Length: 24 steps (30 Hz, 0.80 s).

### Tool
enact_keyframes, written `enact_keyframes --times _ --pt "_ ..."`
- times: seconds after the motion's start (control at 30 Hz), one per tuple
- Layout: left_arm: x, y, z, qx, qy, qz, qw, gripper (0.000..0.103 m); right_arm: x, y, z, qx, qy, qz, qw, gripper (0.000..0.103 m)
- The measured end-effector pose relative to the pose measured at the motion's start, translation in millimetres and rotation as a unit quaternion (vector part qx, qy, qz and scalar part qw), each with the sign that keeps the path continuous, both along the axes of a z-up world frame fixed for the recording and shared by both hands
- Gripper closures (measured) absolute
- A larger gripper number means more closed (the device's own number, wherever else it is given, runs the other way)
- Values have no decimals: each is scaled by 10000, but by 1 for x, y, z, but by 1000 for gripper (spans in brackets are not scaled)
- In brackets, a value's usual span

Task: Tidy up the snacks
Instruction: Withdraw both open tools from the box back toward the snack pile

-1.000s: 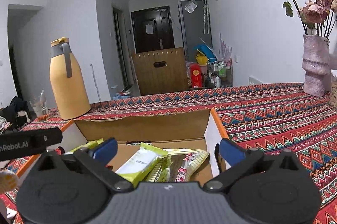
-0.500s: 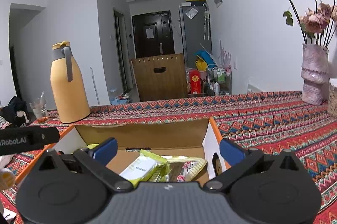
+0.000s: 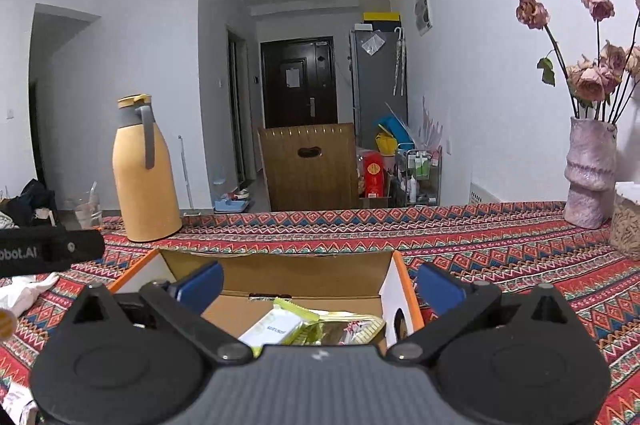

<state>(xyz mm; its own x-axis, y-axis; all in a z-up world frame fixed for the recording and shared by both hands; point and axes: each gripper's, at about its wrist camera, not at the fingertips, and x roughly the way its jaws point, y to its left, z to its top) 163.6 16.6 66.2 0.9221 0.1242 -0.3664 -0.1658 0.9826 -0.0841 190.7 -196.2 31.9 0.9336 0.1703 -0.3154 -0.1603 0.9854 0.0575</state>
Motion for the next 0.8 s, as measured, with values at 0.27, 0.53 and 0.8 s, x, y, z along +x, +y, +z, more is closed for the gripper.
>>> enact_keyframes --times 0.27,0.53,0.8 --pt "-32 6 -9 30 110 -150 9998 0 -44 -14 0 -69 -42 109 9999 0" --pt "-64 15 -33 220 326 -336 9987 0 -83 -30 -9 -105 18 78 9999 0" --pt "-94 27 -66 388 713 -378 9960 0 -113 -42 -31 -149 348 32 9993 0"
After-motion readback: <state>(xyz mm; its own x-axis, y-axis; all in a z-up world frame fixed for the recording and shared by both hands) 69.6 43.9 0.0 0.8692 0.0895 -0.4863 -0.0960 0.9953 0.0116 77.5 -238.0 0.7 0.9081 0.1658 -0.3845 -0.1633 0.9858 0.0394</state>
